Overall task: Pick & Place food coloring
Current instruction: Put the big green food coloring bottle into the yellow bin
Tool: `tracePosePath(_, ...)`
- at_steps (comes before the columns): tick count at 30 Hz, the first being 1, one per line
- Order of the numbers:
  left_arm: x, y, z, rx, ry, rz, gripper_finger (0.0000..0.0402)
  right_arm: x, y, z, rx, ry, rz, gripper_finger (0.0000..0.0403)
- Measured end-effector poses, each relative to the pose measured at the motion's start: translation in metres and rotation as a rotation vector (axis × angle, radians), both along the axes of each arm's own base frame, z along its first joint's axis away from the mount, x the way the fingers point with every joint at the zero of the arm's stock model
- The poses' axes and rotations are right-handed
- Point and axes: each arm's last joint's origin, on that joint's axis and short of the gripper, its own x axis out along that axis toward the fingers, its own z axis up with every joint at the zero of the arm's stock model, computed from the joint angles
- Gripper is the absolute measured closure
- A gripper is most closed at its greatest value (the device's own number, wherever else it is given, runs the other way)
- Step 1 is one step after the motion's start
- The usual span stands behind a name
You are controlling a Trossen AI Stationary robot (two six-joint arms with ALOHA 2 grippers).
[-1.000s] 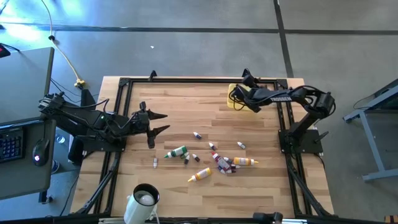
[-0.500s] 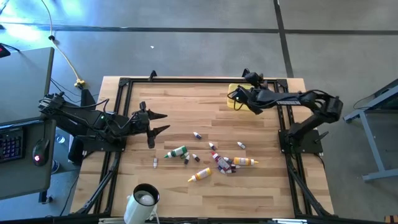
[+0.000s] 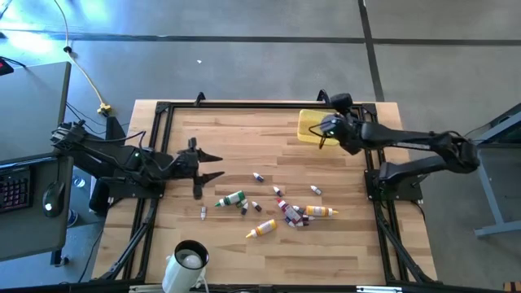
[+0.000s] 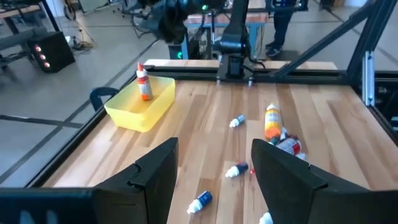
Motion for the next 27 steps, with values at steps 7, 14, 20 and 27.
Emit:
tracePosePath(7, 0.014, -0.005, -0.013, 0.028, 0.076, 0.000, 0.0200, 0.006, 0.031, 0.027, 0.045, -0.495, 0.230, 0.0201)
tracePosePath(14, 0.027, -0.010, -0.026, 0.019, 0.135, -0.009, 0.0200, 0.018, 0.067, 0.034, 0.774, -1.070, 0.677, 0.0202)
tracePosePath(20, 0.028, -0.010, -0.027, 0.030, 0.137, 0.016, 0.0200, 0.014, 0.099, 0.023, 1.401, -1.083, 0.651, 0.0204)
tracePosePath(27, 0.028, -0.010, -0.027, -0.017, 0.130, 0.027, 0.0200, -0.015, 0.121, -0.008, 1.472, -0.967, 0.031, 0.0204)
